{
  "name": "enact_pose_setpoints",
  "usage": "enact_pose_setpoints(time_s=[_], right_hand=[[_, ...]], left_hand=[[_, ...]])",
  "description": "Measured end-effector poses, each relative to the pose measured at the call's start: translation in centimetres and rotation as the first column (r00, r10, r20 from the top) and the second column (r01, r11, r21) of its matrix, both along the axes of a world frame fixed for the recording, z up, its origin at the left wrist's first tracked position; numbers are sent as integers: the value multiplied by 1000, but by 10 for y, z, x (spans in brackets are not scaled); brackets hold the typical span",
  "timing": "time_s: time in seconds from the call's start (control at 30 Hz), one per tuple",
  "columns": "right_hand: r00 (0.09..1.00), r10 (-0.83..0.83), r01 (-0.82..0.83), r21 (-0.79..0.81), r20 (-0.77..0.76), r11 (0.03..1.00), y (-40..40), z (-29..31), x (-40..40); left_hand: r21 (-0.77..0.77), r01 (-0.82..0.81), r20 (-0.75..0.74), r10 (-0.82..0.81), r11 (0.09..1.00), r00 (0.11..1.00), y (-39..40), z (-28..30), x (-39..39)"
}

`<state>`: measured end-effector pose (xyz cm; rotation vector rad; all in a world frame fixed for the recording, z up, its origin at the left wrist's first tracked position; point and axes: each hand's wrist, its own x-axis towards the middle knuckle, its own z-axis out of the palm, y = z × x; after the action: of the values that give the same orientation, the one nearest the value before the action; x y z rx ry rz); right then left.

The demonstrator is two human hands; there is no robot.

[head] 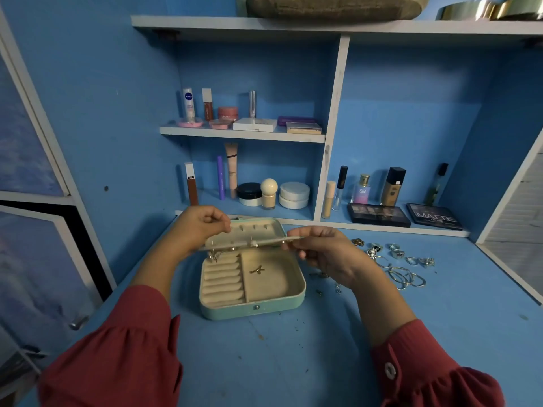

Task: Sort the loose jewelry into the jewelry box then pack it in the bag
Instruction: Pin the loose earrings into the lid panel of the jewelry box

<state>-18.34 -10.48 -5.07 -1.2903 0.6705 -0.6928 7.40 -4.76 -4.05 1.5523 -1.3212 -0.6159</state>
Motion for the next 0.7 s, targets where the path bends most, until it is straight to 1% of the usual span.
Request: enact_pose_setpoints(time_s=[0.07,0.17,0.2,0.27,0.37,0.5,0.6,0.7], right_hand=[[997,-46,48,-33,55,998,1,-2,5],[979,-171,179,-65,107,982,4,-4,15],[970,-212,222,-72,122,972,6,-4,18],[949,-281,295,-88,145,951,8,-6,24],[926,-342,361,-108,161,926,11,-7,31],[932,-334,354,-150,144,923,14,-7,35],[951,-286,303,-180,117,936,16,-5,35],[960,-266,279,-200,89,939,16,-4,37]], left_hand=[[-52,-13,-146,5,999,989,7,1,-2],[-118,-90,-260,56,989,964,13,-1,0],[-123,-114,-276,76,986,958,15,-2,2],[-123,-141,-254,106,982,961,19,-6,7],[-131,-167,-246,132,977,960,24,-11,15],[-140,-146,-346,90,979,934,31,-13,15],[-180,-105,-496,2,978,868,36,-11,13],[-196,-93,-558,-33,976,829,38,-11,12]])
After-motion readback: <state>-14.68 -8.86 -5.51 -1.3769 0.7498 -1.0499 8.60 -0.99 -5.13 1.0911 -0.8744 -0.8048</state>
